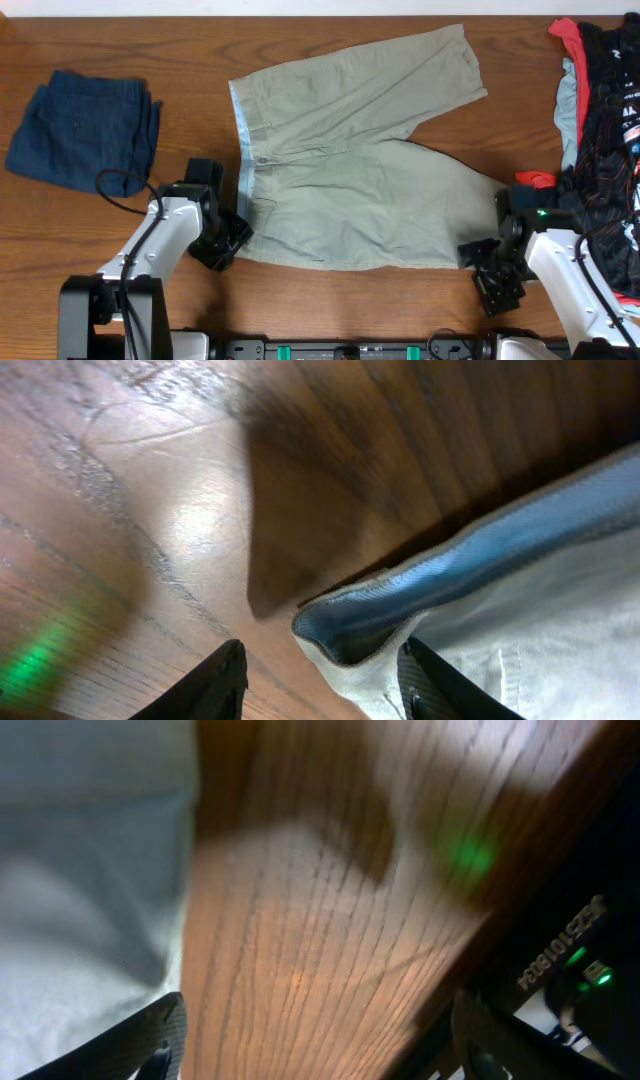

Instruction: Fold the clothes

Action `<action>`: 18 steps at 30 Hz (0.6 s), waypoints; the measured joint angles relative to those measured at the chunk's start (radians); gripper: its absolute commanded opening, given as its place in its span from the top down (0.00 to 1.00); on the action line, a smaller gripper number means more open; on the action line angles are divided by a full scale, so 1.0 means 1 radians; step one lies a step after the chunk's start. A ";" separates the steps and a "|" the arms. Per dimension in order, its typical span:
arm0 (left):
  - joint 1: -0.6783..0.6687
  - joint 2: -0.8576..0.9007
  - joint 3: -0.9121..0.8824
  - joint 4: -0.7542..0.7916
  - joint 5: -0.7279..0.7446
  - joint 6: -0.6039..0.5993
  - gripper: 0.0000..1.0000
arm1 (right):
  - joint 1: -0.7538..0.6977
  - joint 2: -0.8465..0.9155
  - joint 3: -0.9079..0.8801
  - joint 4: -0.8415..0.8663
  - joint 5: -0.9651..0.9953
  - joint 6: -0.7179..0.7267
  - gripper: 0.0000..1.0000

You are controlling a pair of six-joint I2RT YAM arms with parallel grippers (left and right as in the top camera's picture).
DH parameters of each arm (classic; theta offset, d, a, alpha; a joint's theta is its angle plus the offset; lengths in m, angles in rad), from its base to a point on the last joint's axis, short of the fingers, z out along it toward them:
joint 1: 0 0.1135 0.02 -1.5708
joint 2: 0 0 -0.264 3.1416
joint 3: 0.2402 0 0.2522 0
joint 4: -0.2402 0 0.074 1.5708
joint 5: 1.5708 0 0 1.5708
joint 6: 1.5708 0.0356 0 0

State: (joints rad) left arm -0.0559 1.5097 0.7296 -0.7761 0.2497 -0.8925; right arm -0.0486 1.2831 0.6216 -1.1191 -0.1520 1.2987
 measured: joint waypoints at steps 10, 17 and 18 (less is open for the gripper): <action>0.000 0.000 -0.035 0.067 -0.009 -0.098 0.50 | 0.000 0.000 -0.024 0.097 -0.034 0.046 0.09; -0.010 -0.001 -0.045 0.127 0.003 -0.119 0.50 | 0.000 -0.001 -0.025 0.150 -0.037 0.053 0.04; -0.018 -0.001 -0.045 0.134 0.003 -0.122 0.50 | 0.000 -0.001 -0.025 0.157 -0.038 0.053 0.04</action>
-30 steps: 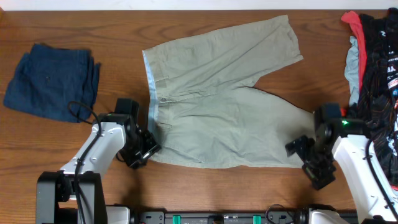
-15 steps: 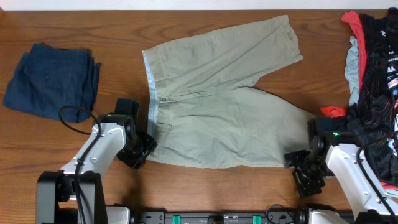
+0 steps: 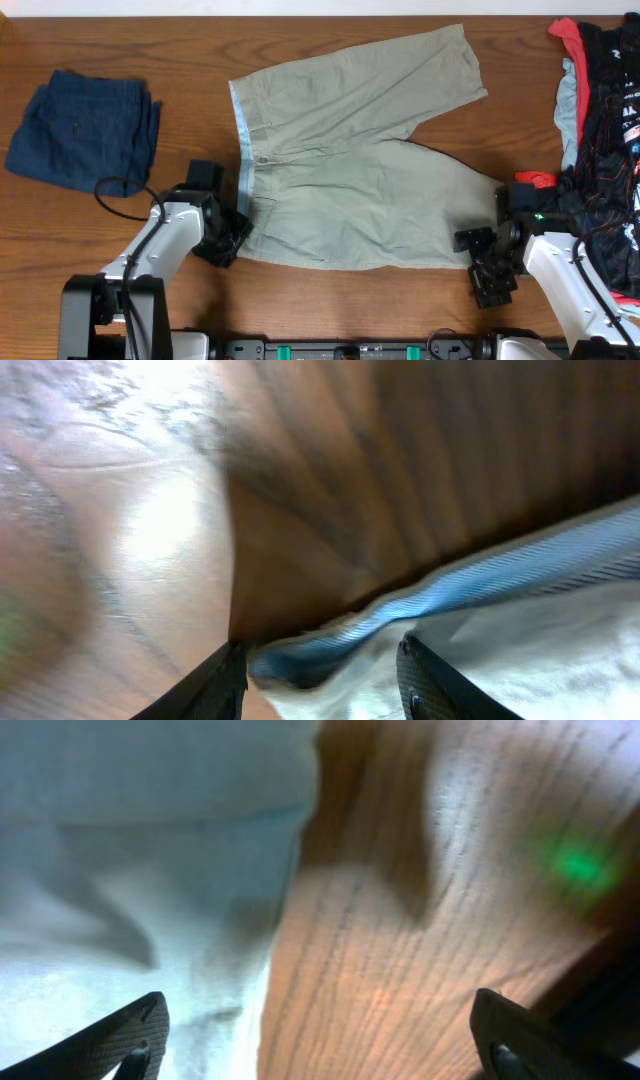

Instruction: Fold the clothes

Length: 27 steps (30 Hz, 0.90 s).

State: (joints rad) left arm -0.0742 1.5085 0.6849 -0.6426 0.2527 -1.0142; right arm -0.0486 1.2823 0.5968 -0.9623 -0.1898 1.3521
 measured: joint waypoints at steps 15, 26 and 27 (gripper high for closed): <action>-0.068 -0.002 0.000 -0.049 -0.012 -0.014 0.78 | 0.000 0.000 -0.001 0.018 0.000 0.002 0.10; -0.068 -0.001 -0.003 -0.151 -0.009 -0.017 0.57 | 0.000 0.000 -0.001 0.016 0.007 0.004 0.11; -0.068 -0.001 -0.004 -0.154 -0.005 -0.019 0.56 | 0.000 0.000 -0.001 0.014 0.007 0.004 0.11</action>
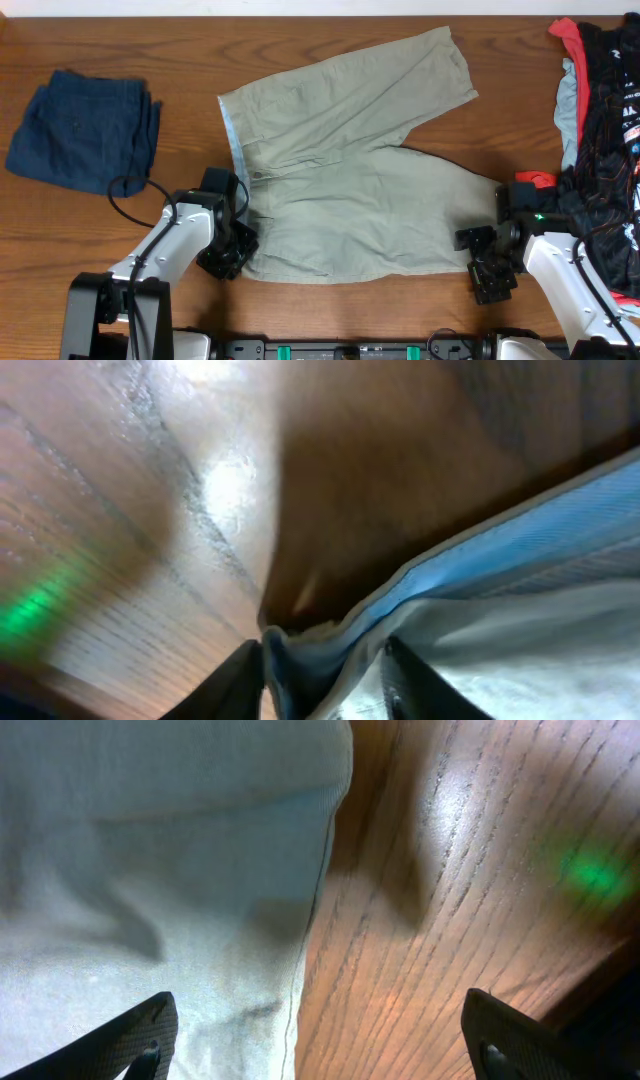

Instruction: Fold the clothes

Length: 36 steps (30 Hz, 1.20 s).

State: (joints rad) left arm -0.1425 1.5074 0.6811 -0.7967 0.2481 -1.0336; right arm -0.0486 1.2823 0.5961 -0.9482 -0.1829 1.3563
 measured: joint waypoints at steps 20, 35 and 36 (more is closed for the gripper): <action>0.000 -0.003 -0.021 0.000 0.081 -0.016 0.94 | 0.000 0.000 0.000 -0.005 0.001 0.006 0.01; 0.021 -0.004 -0.022 -0.002 0.074 0.021 0.94 | 0.000 0.000 0.000 0.002 0.072 0.007 0.07; 0.029 -0.005 -0.022 -0.003 0.074 0.025 0.94 | 0.000 0.000 0.000 -0.007 0.090 0.011 0.09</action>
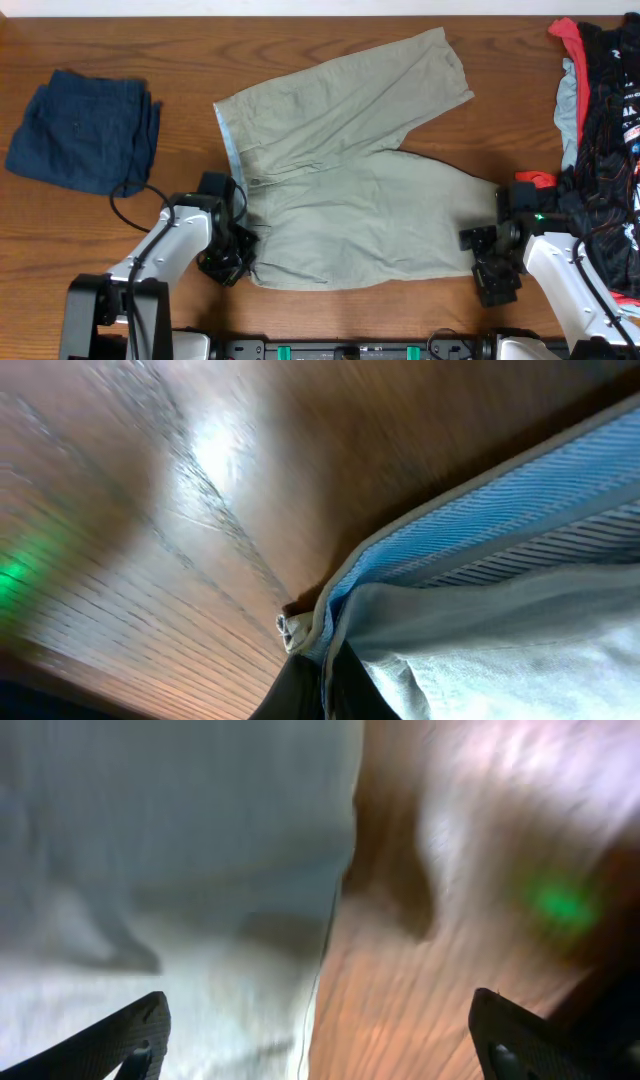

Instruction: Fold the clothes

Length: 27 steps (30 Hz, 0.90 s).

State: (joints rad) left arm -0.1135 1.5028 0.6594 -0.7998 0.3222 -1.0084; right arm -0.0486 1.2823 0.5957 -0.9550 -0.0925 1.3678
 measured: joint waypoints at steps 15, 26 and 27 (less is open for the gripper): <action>0.027 0.000 0.000 -0.005 -0.007 0.049 0.94 | 0.000 0.000 -0.005 -0.021 0.154 0.113 0.29; 0.027 0.000 0.000 -0.005 -0.008 0.053 0.94 | 0.000 0.000 -0.079 0.063 0.238 0.202 0.38; 0.028 0.000 0.000 -0.005 -0.008 0.055 0.94 | 0.000 0.000 -0.080 0.076 0.249 0.204 0.40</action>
State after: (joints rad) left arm -0.0856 1.5032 0.6594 -0.8051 0.3145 -0.9531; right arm -0.0490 1.2819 0.5159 -0.8791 0.1562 1.5723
